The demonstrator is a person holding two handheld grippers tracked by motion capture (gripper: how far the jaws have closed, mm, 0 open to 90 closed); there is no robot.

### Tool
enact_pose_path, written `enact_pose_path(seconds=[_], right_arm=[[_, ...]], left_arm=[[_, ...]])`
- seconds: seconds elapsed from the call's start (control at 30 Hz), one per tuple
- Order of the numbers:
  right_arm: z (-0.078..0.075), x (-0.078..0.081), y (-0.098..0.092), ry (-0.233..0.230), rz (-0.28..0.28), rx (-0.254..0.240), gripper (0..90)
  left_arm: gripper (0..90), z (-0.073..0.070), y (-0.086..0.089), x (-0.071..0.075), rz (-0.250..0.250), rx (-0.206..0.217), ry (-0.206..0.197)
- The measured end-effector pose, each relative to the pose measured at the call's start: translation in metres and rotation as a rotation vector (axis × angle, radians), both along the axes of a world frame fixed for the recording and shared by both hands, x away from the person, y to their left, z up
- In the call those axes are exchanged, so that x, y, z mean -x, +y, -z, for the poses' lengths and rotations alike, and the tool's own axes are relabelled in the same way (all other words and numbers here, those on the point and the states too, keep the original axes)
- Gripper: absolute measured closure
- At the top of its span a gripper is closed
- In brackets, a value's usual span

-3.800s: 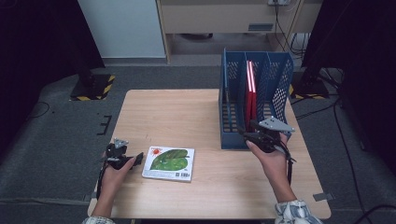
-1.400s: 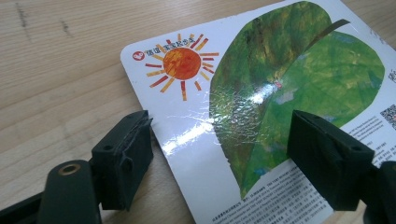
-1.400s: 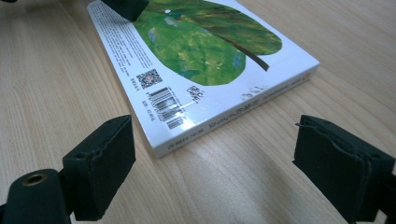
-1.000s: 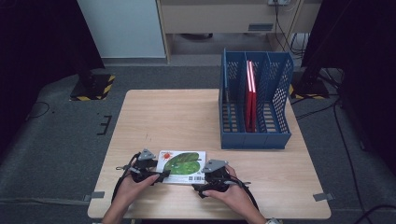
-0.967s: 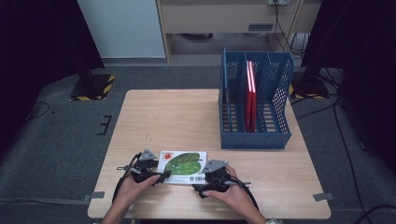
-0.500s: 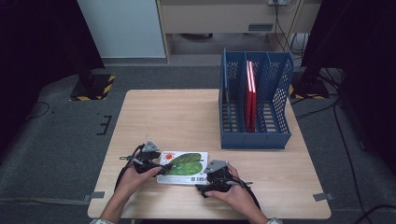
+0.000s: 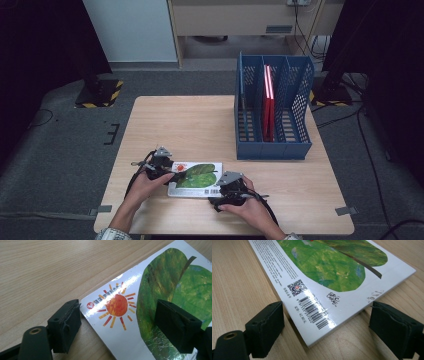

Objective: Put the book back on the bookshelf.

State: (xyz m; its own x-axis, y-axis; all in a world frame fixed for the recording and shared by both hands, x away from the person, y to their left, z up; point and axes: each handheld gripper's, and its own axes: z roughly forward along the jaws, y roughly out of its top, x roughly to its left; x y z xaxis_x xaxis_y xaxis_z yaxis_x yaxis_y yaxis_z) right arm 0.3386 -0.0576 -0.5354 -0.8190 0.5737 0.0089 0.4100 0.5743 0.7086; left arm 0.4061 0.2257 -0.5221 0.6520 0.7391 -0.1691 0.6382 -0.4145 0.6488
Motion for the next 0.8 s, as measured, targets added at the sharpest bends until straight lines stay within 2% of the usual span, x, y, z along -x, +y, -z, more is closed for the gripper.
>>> enact_pose_path(seconds=[0.1,0.37,0.53,0.8], right_arm=[[0.000,0.000,0.001,0.004,0.007,-0.003,11.6],[0.003,0.002,0.005,-0.006,0.036,-0.015,7.7],[0.003,0.002,0.007,-0.003,0.053,-0.011,6.0],[0.003,0.002,0.010,0.000,0.073,-0.007,3.8]], left_arm=[[20.2,0.000,-0.002,0.001,-0.012,-0.005,-0.009],[25.3,0.002,-0.001,0.004,-0.056,0.020,-0.024],[30.9,0.001,0.001,0.003,-0.088,0.034,-0.014],[33.7,-0.002,0.000,0.002,-0.098,0.027,-0.008]])
